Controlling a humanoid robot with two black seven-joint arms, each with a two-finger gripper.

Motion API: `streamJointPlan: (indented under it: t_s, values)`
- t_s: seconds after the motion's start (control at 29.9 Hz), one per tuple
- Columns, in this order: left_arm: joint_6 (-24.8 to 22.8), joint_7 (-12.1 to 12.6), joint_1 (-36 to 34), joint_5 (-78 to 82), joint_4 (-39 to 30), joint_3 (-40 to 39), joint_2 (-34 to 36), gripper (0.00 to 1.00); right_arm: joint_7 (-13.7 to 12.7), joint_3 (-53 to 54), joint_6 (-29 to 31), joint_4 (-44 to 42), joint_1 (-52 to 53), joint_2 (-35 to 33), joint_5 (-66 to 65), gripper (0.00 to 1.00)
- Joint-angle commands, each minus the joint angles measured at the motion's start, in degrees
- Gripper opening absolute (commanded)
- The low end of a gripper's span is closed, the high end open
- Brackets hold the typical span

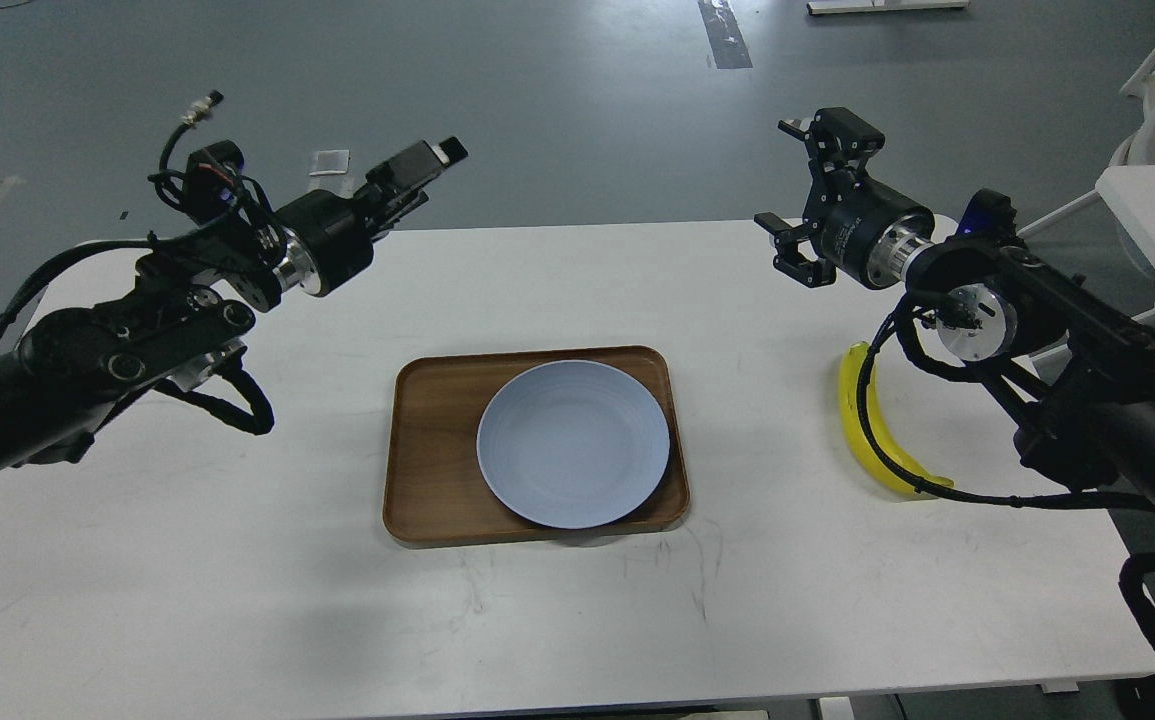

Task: Place banana on plate with both arms
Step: 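Lower the plate onto the tray, release, and raise the left gripper, then move the right gripper down to the yellow banana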

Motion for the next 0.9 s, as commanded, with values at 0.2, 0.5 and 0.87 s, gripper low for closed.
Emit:
streamJointPlan:
  t_s: [0.2, 0.5, 0.87]
  values:
    - [-3.8, 23.9, 3.8, -21.1, -0.6, -17.5, 0.3, 0.98, 4.4, -9.4, 0.0, 2.7, 1.2, -5.4, -27.5, 0.96]
    - [-8.0, 24.6, 6.5, -21.1, -2.6, -22.0, 2.0, 0.98, 5.5, -17.0, -4.7, 6.5, 0.2, -7.4, -36.8, 0.96]
    - [-7.5, 24.4, 8.1, -20.3, -4.3, -21.5, 2.2, 0.98, 1.6, -28.3, -9.7, 17.4, -1.5, -24.5, -45.2, 0.91]
